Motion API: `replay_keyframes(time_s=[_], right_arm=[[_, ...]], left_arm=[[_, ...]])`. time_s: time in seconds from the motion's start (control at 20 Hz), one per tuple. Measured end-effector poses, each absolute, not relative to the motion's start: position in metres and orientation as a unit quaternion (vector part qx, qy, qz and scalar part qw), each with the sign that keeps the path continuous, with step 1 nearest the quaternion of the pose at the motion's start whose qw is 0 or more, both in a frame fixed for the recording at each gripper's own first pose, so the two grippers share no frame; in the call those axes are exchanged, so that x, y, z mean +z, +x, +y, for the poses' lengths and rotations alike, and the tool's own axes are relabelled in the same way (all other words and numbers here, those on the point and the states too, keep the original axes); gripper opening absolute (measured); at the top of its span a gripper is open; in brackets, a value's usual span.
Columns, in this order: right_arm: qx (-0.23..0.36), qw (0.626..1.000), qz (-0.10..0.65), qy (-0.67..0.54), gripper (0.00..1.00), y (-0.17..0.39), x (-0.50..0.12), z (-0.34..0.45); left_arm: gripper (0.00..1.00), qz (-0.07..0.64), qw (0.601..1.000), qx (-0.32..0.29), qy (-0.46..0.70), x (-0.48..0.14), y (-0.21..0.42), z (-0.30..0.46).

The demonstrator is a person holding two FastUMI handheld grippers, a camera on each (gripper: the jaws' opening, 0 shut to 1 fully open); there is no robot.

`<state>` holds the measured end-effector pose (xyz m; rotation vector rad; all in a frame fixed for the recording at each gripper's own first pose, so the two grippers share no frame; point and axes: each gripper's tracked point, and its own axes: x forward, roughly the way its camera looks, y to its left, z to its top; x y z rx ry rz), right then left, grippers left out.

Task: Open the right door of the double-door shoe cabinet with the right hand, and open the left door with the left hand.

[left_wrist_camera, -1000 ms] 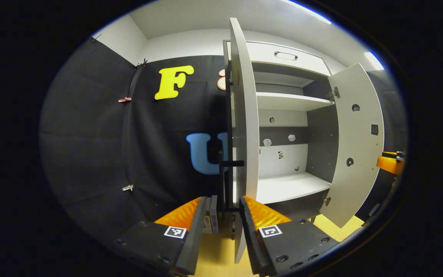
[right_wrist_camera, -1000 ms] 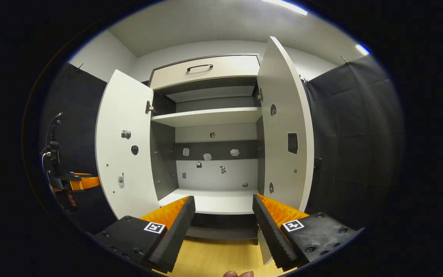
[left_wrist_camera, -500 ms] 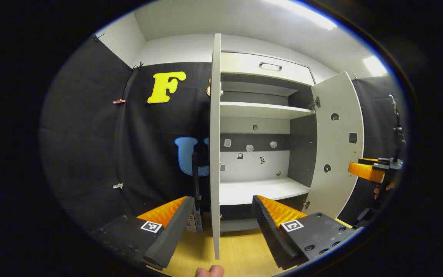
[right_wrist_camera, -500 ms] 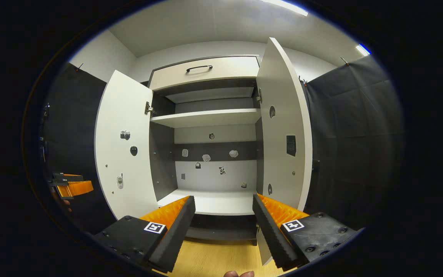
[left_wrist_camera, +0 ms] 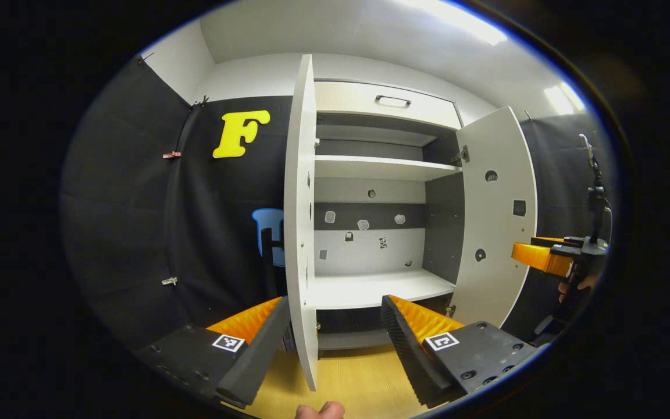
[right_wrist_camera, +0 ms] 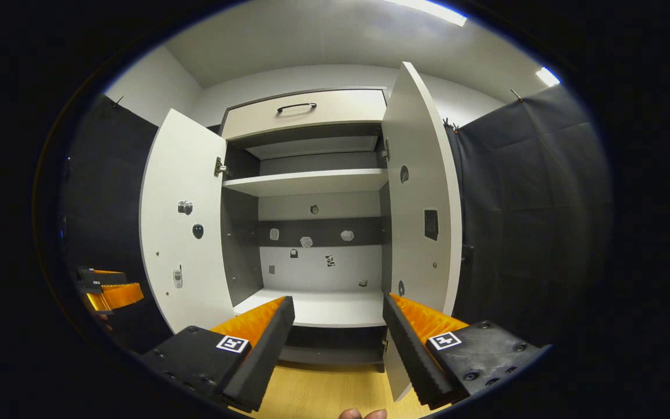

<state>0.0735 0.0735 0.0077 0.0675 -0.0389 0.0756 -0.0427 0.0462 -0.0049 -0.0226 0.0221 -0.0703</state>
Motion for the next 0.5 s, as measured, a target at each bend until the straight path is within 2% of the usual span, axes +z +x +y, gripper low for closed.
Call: replay_keyframes(time_s=[0.5], right_arm=[[0.038,0.998,-0.025,0.040,0.96,0.0730,0.0093,0.0761]], left_arm=[[0.97,0.005,1.000,-0.023,-0.017,-0.0044,-0.0367,0.0520]])
